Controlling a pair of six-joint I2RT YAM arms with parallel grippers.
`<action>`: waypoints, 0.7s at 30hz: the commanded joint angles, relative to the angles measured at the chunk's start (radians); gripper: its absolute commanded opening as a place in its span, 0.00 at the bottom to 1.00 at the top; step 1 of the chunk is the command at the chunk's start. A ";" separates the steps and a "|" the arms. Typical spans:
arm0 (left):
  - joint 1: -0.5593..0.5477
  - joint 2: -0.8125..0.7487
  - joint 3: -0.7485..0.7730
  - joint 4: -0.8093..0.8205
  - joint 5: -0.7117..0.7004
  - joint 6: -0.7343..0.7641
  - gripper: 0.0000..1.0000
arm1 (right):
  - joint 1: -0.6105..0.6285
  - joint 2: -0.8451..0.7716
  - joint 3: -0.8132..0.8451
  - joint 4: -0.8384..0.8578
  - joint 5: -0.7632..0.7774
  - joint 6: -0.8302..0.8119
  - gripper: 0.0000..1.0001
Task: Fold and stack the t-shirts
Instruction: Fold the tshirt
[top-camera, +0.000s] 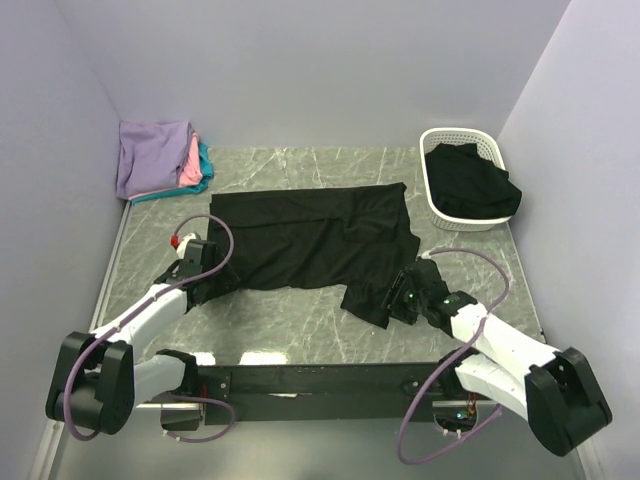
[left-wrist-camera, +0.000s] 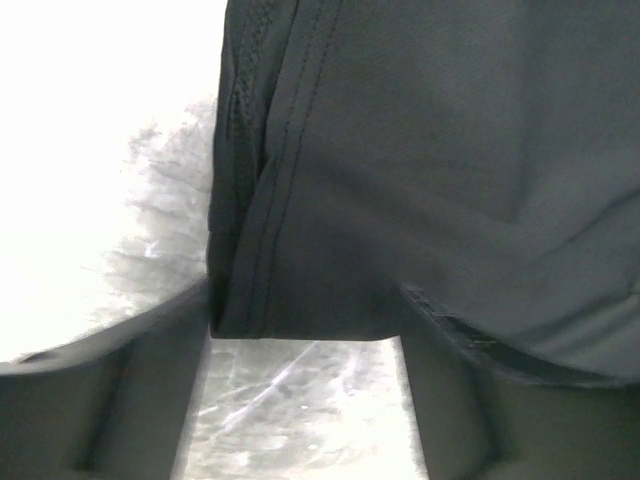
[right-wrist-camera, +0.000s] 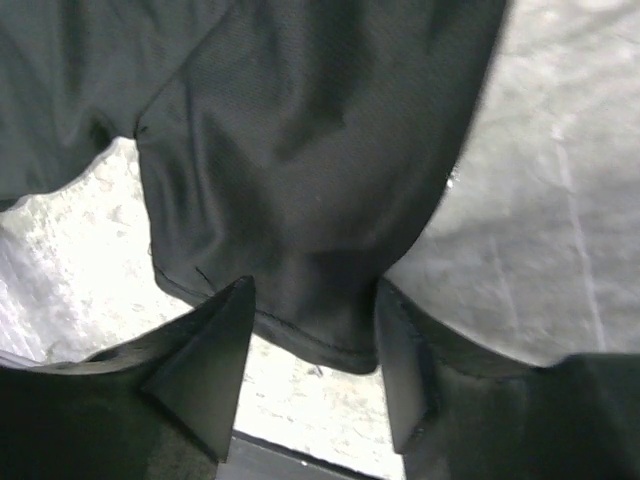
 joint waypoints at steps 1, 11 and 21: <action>0.007 0.005 0.035 0.019 -0.041 0.025 0.57 | 0.007 0.086 -0.034 0.072 -0.035 0.002 0.42; 0.019 -0.050 0.094 -0.042 -0.039 0.043 0.01 | 0.012 -0.083 0.077 -0.153 0.094 -0.043 0.00; 0.040 -0.124 0.210 -0.206 -0.036 0.050 0.01 | 0.010 -0.268 0.198 -0.468 0.260 0.001 0.00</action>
